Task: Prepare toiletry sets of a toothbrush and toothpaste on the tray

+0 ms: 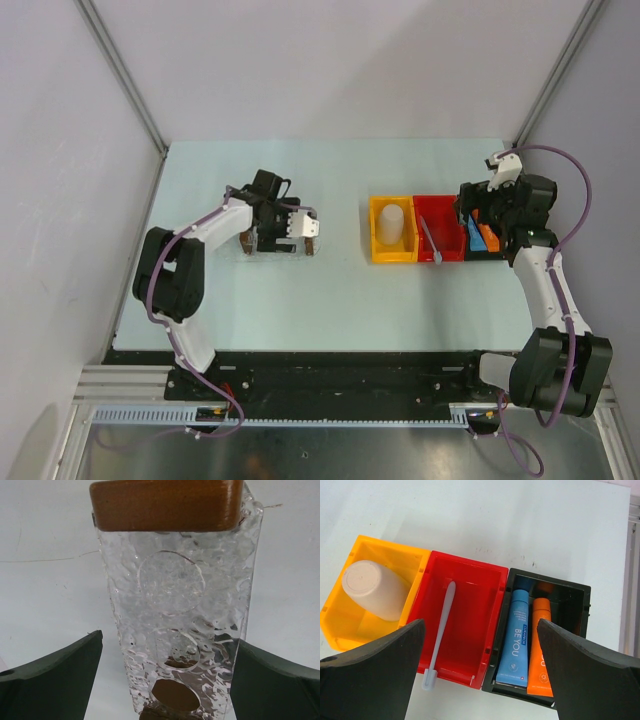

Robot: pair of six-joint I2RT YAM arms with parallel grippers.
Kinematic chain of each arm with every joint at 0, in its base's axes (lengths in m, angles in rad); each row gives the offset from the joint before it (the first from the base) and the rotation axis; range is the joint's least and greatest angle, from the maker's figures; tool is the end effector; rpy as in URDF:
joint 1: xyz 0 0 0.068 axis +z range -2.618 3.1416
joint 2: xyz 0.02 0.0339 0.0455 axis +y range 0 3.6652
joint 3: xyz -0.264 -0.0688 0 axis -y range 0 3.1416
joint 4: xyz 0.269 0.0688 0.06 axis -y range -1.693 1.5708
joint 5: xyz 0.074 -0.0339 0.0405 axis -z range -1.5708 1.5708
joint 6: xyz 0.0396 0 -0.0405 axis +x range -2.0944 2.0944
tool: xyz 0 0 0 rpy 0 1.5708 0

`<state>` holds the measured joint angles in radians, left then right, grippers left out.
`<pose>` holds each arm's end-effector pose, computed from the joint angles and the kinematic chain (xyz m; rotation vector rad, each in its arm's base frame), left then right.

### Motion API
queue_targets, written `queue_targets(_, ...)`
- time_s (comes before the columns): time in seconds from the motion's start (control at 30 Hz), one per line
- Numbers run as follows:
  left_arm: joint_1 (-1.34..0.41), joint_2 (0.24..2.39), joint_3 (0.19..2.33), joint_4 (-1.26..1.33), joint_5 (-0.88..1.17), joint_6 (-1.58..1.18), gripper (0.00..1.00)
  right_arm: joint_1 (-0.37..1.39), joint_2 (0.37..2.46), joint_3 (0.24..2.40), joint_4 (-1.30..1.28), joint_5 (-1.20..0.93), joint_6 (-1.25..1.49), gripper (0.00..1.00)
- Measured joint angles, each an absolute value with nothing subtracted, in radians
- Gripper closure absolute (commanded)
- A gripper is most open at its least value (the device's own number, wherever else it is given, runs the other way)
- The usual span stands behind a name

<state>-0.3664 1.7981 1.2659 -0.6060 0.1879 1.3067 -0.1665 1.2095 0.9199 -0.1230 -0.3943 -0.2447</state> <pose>0.3606 -0.1463 0.1834 2.0209 1.7495 0.0415 0.3012 -0.0352 0.2968 -0.3283 1.9241 0.1201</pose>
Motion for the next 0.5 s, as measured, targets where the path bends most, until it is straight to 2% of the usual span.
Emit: queue_targets(0.5,-0.374,1.798,1.270,-0.601,0.182,1.246,0.00,-0.168,1.206,0.920,-0.123,-0.401,-0.245,0.00)
